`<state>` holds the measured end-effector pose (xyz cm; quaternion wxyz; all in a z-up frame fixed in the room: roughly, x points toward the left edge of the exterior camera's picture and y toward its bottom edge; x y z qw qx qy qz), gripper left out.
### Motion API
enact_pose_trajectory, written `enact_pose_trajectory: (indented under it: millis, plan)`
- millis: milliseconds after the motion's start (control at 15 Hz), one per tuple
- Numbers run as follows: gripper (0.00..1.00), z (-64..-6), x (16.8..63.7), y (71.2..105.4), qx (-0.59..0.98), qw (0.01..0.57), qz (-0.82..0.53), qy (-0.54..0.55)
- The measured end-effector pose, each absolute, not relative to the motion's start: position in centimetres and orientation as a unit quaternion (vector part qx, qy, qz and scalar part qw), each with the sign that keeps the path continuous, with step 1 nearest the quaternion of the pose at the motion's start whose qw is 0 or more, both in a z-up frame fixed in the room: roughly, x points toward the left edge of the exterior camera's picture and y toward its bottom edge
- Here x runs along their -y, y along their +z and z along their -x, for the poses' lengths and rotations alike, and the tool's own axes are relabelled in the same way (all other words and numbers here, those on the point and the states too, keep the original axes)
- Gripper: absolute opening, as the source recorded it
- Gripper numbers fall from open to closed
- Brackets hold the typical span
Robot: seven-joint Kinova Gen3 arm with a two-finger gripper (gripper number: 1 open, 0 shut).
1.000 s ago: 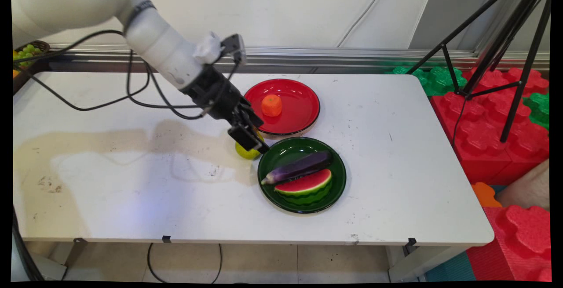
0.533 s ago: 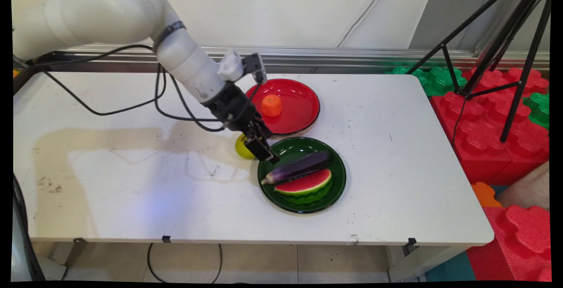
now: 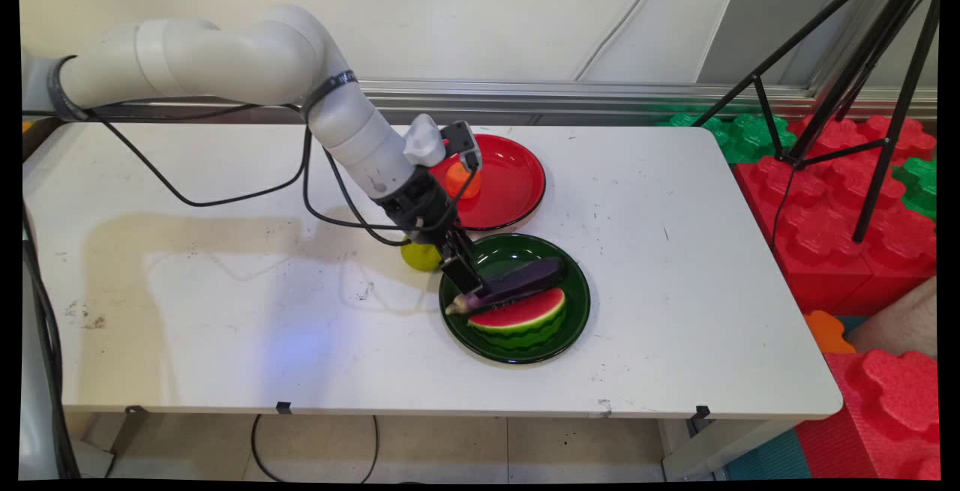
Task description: Pick up the eggplant from the green plate
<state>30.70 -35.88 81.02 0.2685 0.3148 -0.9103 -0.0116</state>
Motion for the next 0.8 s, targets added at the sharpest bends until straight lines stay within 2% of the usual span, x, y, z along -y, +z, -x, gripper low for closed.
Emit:
enact_pose_trajectory:
  millis: [733, 800]
  plan:
    - [1.00, -28.6, 36.9, 78.1, 0.913, 0.254, -0.318, -0.015]
    - [0.00, -28.5, 37.0, 77.9, 0.913, 0.254, -0.319, -0.014]
